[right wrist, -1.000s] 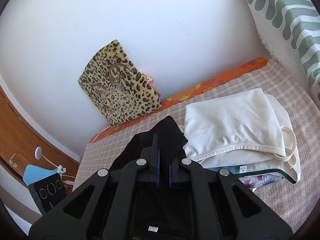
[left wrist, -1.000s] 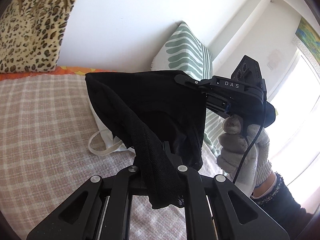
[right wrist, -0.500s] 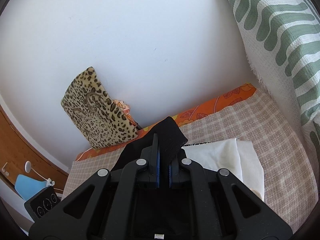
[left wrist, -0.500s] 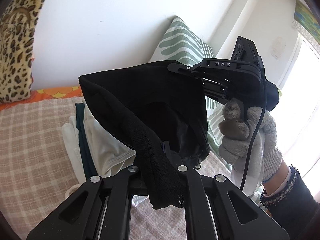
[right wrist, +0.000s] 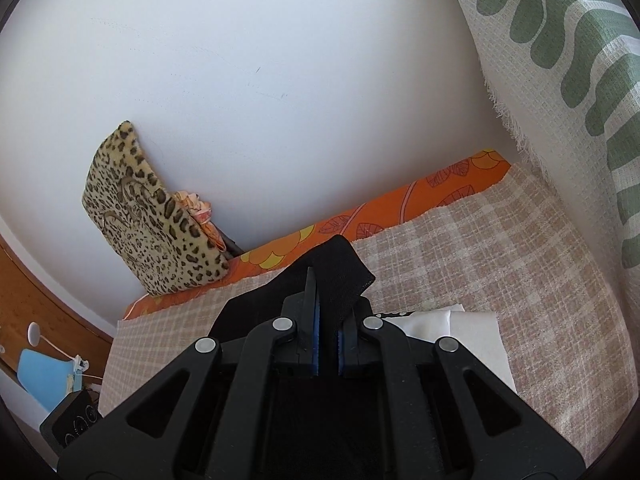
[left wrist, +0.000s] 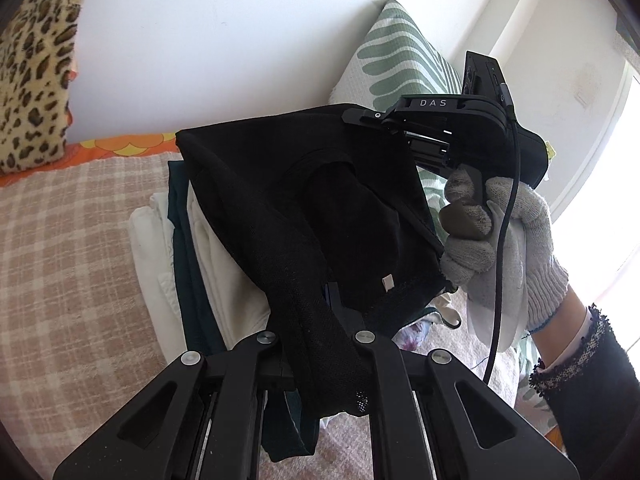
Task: Fold small clothes
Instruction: 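Carry the black bundle with both tools onto the stack of folded clothes, then lower the bundle onto the stack and open both tools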
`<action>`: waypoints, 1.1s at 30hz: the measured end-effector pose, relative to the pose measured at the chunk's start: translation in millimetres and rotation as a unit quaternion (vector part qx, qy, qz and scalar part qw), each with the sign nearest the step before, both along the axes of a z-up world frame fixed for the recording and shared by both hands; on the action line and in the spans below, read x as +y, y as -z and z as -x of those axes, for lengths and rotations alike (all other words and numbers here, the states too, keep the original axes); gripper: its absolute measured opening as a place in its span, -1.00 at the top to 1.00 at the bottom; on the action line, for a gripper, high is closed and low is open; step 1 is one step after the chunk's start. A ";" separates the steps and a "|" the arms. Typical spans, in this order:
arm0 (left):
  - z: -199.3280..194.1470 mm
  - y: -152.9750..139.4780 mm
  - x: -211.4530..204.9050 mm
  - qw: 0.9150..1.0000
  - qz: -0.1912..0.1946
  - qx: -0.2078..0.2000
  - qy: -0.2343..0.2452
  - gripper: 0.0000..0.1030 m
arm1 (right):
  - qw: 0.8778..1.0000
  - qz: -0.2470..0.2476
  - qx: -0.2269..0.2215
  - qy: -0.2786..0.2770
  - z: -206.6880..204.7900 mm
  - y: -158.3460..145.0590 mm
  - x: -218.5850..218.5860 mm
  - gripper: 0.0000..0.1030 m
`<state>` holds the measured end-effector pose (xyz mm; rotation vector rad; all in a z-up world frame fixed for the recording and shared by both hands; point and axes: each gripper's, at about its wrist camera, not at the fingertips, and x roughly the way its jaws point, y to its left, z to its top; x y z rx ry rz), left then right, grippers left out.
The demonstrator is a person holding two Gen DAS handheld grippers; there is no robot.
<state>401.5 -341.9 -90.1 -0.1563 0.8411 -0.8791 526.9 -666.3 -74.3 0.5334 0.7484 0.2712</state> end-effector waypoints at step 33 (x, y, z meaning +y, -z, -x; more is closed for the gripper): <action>61.4 -45.3 37.3 0.998 -0.047 -0.030 -0.027 -0.19 | 0.986 0.144 0.054 0.064 83.2 -9.5 -6.1 0.04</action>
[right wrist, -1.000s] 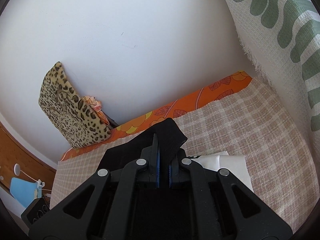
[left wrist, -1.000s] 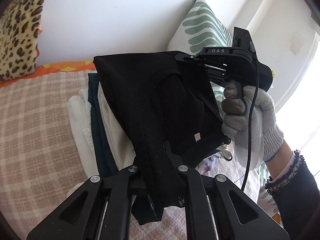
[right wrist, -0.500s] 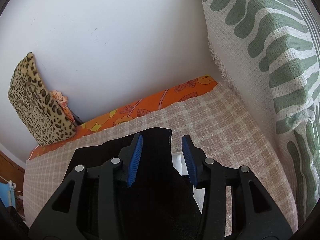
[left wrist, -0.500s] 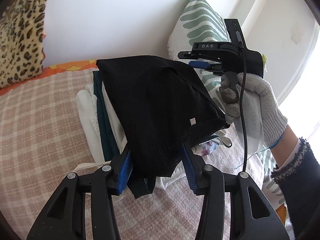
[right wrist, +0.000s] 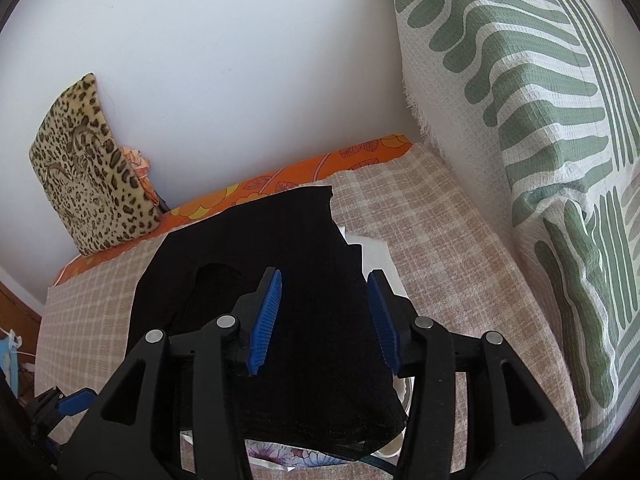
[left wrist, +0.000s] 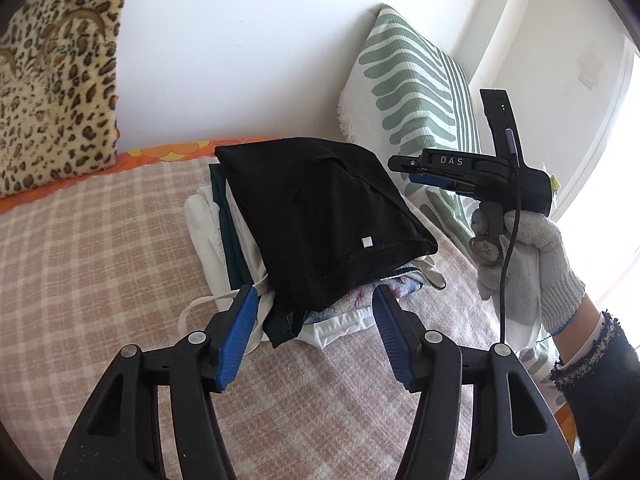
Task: Fold small clothes
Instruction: 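Lower the bundle onto the stack and open both tools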
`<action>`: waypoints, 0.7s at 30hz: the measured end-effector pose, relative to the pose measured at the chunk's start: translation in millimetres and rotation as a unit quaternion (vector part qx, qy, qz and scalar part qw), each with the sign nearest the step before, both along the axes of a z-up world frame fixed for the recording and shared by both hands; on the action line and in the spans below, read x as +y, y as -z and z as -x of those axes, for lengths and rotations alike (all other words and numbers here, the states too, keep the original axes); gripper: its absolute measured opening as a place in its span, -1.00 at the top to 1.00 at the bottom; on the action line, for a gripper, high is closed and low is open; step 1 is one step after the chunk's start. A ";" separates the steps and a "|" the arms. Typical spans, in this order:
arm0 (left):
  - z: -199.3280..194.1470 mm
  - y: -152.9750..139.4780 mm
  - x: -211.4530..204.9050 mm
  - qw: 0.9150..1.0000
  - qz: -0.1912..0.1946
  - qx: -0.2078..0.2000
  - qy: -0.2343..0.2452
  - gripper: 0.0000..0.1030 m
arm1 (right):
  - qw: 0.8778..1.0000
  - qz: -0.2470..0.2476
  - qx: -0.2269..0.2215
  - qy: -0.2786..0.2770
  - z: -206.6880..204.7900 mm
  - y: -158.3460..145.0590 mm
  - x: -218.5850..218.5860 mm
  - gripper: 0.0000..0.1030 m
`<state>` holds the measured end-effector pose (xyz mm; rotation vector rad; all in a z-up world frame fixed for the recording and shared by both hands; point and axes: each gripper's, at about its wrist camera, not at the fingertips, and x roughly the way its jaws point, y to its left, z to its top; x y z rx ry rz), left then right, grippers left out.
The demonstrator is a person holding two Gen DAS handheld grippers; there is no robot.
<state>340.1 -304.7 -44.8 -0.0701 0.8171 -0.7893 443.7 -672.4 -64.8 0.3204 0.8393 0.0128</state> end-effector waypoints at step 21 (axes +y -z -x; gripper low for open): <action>41.6 -26.0 58.7 0.999 -0.003 -0.039 -0.017 -0.49 | 0.999 0.037 -0.026 0.023 82.0 -35.2 59.9 -0.74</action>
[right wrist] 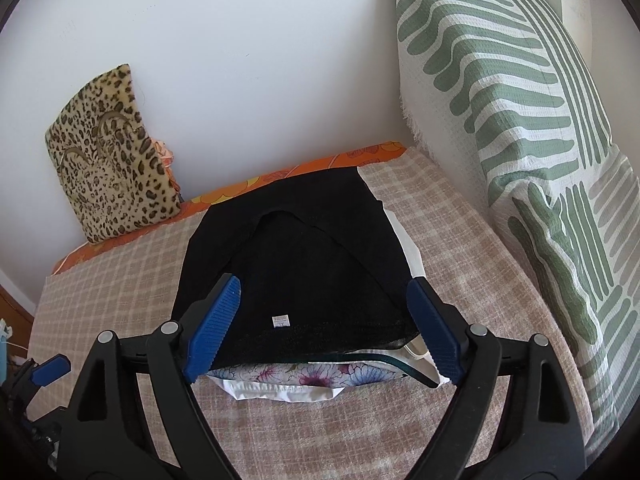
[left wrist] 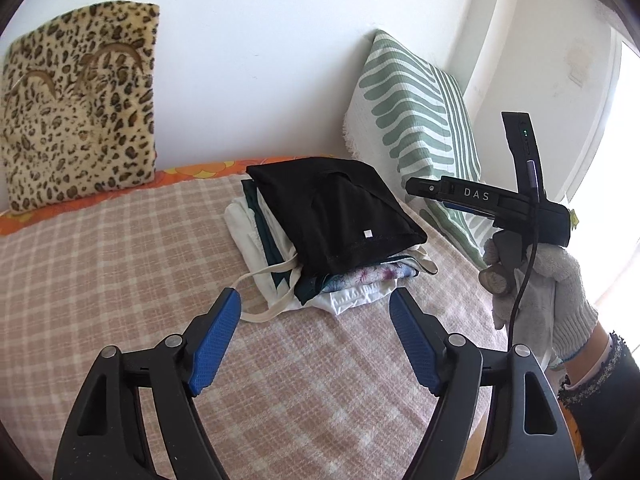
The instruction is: Fold small clothes
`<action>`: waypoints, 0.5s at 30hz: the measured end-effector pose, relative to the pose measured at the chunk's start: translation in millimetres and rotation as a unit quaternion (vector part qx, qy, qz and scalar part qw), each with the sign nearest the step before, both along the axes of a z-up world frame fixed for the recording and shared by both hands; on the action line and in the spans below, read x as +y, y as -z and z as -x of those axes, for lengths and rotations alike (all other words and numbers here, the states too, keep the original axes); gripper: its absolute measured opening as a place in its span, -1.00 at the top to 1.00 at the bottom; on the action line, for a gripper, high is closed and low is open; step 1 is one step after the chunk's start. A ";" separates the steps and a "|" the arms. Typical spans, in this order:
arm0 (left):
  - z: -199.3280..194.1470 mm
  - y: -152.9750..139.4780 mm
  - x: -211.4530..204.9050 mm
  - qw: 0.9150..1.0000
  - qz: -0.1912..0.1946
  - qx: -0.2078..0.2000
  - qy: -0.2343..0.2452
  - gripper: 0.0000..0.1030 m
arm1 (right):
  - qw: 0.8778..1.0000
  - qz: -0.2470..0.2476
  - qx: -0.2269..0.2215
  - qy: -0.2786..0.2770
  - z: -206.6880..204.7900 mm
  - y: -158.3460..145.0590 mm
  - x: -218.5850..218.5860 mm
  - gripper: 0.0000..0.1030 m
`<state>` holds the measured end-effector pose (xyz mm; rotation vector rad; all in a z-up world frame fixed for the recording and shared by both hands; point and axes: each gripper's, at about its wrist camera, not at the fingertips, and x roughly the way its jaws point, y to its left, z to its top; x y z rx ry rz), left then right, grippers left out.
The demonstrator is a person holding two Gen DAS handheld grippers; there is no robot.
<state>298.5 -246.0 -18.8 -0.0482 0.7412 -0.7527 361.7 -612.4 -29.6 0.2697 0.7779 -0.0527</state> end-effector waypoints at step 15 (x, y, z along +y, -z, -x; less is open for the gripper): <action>42.1 -14.5 66.8 0.999 -0.008 -0.043 -0.003 -0.52 | 0.996 0.057 -0.052 0.033 83.0 -39.2 87.9 -0.98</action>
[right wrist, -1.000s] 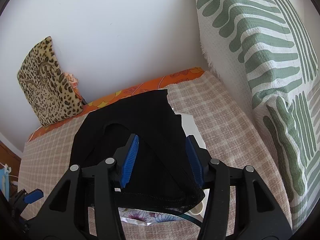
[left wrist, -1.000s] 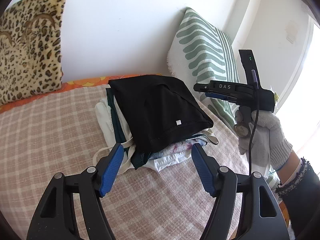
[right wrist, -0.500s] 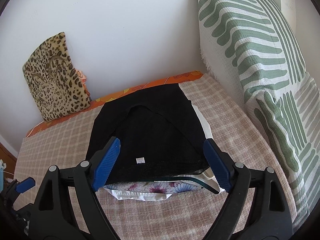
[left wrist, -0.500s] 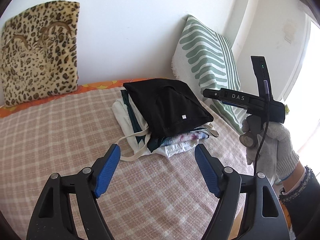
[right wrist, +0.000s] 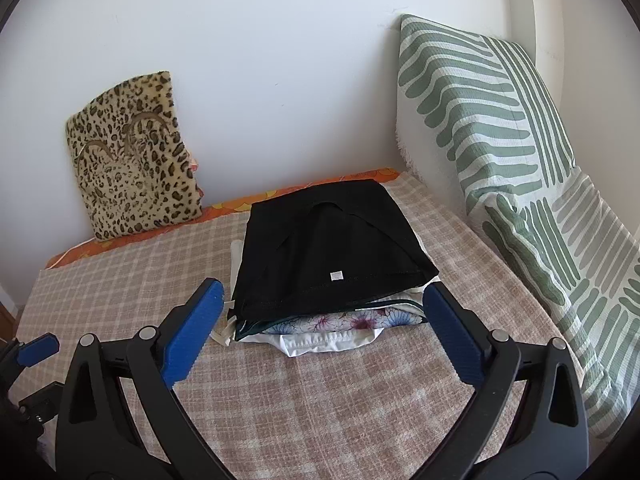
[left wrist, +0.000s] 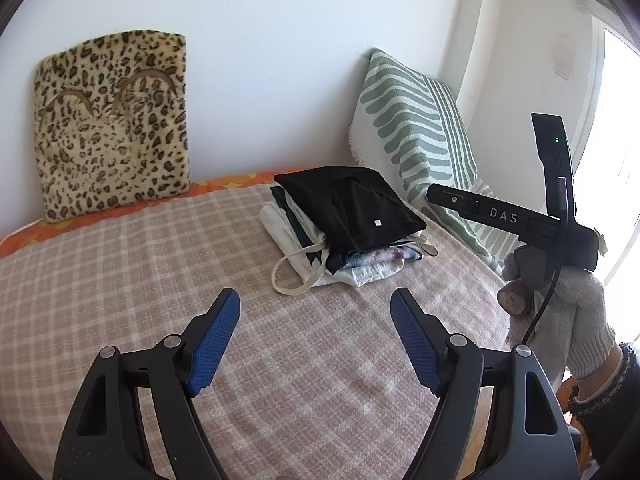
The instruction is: Fold small clothes
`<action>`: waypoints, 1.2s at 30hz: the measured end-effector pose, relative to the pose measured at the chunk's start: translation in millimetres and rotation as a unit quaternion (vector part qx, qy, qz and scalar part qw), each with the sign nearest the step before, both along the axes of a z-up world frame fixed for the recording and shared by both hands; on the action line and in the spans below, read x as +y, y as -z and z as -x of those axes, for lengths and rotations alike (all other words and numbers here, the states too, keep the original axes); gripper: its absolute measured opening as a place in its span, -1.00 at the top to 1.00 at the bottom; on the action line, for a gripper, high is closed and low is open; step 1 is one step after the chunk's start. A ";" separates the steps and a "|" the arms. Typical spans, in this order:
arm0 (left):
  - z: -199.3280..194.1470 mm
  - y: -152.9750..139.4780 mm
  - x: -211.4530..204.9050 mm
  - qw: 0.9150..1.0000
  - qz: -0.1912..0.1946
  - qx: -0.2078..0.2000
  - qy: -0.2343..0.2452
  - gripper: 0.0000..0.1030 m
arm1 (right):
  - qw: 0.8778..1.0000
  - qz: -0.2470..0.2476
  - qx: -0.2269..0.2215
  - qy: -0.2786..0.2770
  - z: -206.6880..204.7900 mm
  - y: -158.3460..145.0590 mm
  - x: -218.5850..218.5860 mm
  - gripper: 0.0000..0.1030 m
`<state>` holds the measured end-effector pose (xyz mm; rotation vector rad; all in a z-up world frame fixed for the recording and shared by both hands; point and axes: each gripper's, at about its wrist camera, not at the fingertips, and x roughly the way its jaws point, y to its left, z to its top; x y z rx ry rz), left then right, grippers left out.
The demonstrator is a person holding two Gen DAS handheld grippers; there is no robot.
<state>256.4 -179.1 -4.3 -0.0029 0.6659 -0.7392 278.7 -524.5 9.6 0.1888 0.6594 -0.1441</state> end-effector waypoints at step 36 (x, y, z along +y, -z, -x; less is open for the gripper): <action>18.5 44.2 55.5 0.994 -0.064 -0.016 -0.082 -0.70 | 0.999 0.010 -0.014 0.043 52.0 43.8 68.9 -1.00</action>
